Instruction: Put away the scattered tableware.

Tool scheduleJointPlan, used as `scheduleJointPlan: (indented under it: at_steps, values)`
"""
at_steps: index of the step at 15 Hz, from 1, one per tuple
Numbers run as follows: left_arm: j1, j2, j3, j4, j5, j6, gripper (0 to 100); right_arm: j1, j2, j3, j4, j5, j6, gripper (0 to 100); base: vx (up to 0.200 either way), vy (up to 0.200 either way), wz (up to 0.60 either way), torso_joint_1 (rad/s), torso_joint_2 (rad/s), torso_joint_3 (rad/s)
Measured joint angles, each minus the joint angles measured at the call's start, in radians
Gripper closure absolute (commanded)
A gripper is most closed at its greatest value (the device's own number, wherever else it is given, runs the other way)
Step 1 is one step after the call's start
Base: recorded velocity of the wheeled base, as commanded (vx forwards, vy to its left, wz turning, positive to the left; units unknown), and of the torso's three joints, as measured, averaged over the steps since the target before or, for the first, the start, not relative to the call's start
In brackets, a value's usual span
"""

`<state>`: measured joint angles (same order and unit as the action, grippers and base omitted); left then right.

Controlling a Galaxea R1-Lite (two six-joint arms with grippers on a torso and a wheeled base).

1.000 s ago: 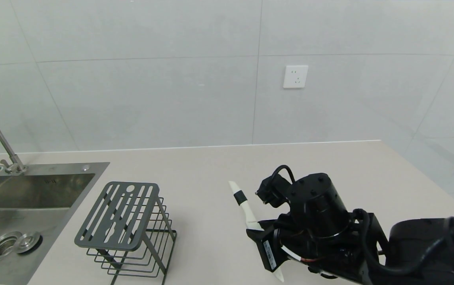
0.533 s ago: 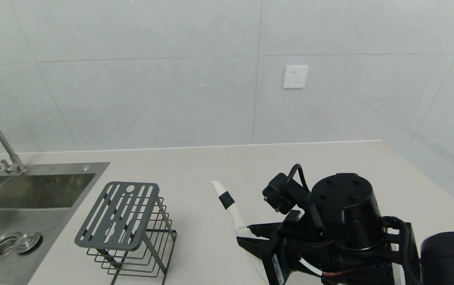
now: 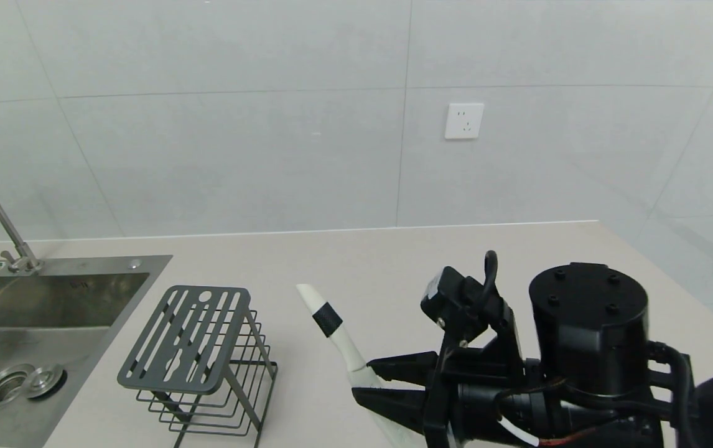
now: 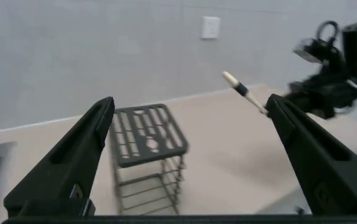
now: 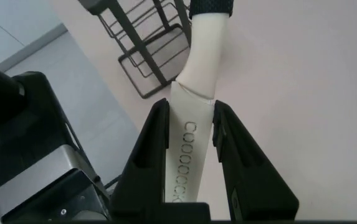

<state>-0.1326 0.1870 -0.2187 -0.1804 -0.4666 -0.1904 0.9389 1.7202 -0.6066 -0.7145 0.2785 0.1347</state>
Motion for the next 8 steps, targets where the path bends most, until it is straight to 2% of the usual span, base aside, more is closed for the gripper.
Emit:
scheduleJointPlan:
  at_steps: [3,4,6,8]
  values:
    - [-0.092,0.148,-0.051,-0.008,-0.233,-0.204,0,-0.004,-0.029,0.045,-0.051,0.078,0.011,100,0.0,0.0,0.0,0.0,0.0,0.0]
    - [-0.116,0.194,-0.071,-0.016,-0.268,-0.238,0,-0.005,-0.033,0.05,-0.06,0.088,0.013,100,0.0,0.0,0.0,0.0,0.0,0.0]
    - [-0.146,0.286,-0.098,-0.047,-0.289,-0.262,0,-0.008,-0.039,0.055,-0.082,0.116,0.017,100,0.0,0.0,0.0,0.0,0.0,0.0]
    - [-0.162,0.357,-0.111,-0.094,-0.293,-0.267,0,-0.008,-0.04,0.053,-0.1,0.119,0.018,100,0.0,0.0,0.0,0.0,0.0,0.0]
